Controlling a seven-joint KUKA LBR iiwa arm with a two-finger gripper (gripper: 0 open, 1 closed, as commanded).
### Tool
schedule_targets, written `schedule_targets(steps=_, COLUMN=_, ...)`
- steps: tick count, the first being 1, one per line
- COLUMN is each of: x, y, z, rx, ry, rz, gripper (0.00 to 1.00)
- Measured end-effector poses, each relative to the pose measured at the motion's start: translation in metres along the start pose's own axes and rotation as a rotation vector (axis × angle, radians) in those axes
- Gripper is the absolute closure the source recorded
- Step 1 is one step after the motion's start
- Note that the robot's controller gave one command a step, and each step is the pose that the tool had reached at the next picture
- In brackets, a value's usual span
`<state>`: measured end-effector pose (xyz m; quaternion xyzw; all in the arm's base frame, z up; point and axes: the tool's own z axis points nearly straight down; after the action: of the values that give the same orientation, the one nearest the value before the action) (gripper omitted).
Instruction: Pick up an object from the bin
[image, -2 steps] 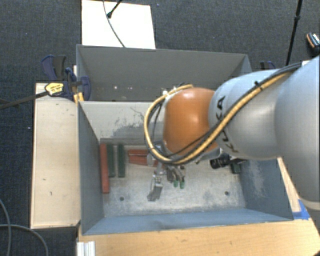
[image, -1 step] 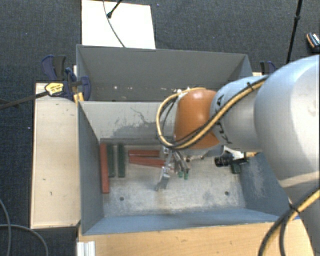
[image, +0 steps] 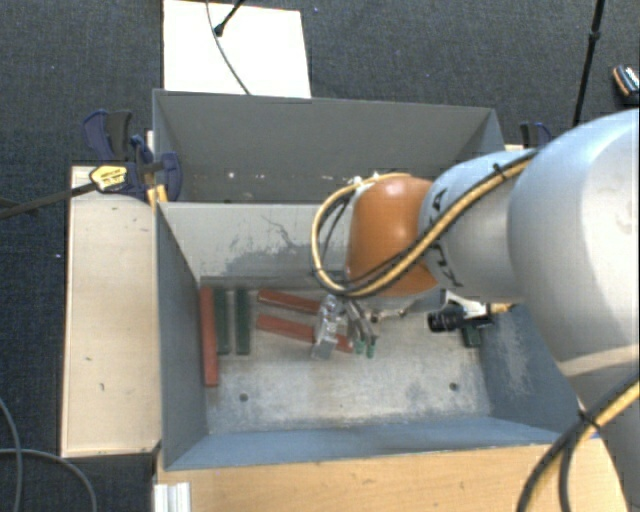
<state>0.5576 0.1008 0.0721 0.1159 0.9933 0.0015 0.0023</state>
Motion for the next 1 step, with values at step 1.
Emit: schedule_targets(steps=1, x=0.0007, y=-0.0007, z=0.0014, rx=0.002, ry=0.002, rz=0.003, gripper=0.0)
